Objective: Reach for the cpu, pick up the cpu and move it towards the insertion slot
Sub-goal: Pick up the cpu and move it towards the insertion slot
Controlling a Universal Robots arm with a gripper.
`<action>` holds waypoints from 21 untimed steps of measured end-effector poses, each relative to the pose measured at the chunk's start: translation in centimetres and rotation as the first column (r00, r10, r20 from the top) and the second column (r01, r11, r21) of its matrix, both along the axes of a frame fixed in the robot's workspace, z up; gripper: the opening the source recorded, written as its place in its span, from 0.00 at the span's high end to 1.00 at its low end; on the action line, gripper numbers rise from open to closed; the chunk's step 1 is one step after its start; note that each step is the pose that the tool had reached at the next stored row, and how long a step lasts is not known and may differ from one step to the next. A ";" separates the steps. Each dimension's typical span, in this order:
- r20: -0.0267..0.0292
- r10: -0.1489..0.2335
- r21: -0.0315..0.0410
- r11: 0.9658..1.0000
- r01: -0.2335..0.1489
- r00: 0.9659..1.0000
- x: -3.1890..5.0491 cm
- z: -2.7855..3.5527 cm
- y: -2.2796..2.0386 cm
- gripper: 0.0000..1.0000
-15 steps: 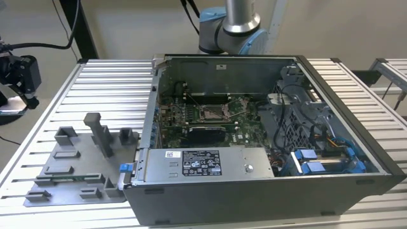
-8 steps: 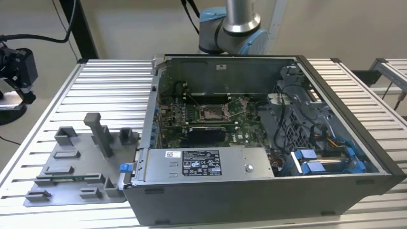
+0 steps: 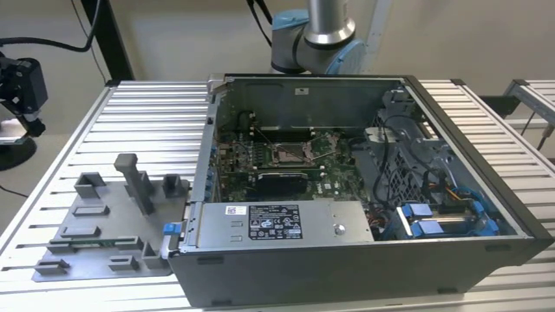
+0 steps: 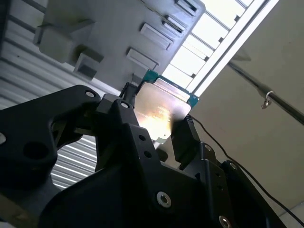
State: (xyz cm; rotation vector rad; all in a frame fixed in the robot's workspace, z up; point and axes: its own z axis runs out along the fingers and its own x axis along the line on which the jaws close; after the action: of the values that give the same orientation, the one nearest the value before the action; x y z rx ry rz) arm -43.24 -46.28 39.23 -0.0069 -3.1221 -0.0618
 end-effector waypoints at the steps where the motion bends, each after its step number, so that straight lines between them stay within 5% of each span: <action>1: 0.000 0.000 0.000 1.000 0.000 1.000 0.00 -0.01 0.00 1.00; 13: 0.000 0.000 0.000 1.000 0.000 1.000 0.00 0.02 0.00 1.00; 21: 0.000 0.000 0.000 1.000 0.000 1.000 0.00 0.90 0.00 1.00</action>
State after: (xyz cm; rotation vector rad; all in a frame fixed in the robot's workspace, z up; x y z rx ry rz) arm -43.24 -46.27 40.13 -0.0065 -3.1226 -0.0620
